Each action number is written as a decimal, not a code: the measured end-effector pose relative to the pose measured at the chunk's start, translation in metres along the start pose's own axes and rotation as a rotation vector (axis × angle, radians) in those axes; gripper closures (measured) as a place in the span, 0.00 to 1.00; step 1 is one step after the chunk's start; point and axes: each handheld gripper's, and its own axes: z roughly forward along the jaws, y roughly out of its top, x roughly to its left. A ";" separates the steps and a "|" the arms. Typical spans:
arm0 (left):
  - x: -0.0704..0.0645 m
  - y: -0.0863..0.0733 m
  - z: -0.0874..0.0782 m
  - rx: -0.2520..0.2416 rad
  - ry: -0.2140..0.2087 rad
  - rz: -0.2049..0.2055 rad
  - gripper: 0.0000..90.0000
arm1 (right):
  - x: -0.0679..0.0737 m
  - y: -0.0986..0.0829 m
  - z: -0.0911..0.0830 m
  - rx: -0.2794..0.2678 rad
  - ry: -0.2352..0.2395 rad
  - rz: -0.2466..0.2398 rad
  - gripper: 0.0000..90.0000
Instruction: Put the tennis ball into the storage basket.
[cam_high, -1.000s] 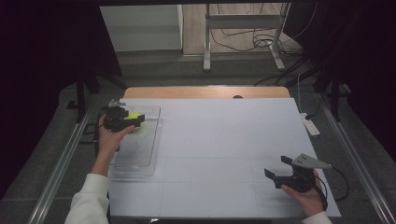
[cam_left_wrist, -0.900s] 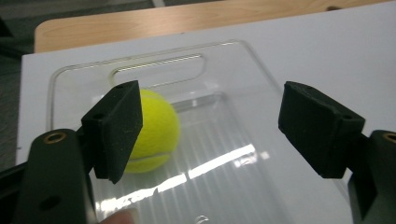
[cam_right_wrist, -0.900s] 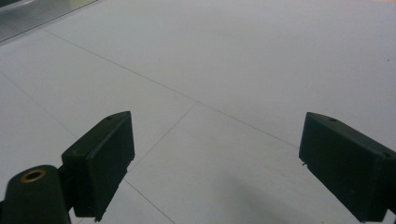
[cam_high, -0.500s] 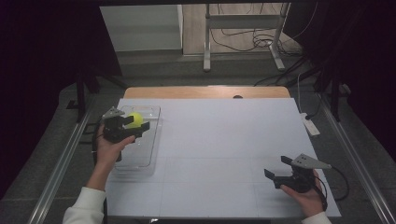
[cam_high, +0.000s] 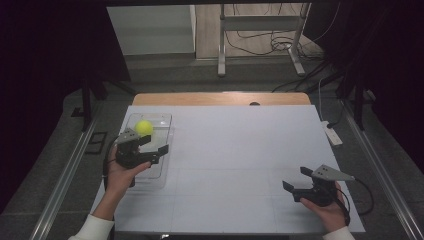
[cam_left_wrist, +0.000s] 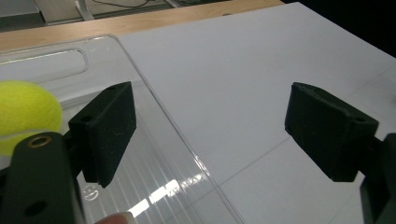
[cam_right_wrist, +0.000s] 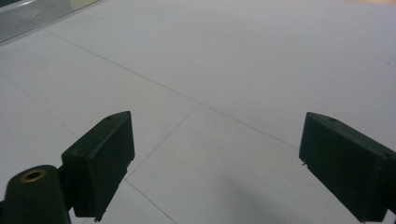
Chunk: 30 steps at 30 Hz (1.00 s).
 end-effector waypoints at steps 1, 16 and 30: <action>-0.002 -0.002 -0.001 -0.003 -0.001 -0.001 0.19 | 0.000 0.000 0.000 -0.001 0.001 0.000 0.12; -0.025 -0.040 -0.016 -0.016 -0.020 0.028 0.18 | 0.000 0.001 -0.001 -0.014 0.013 -0.001 0.12; -0.040 -0.056 -0.016 0.000 -0.023 0.085 0.17 | 0.001 0.001 -0.001 -0.013 0.015 -0.007 0.12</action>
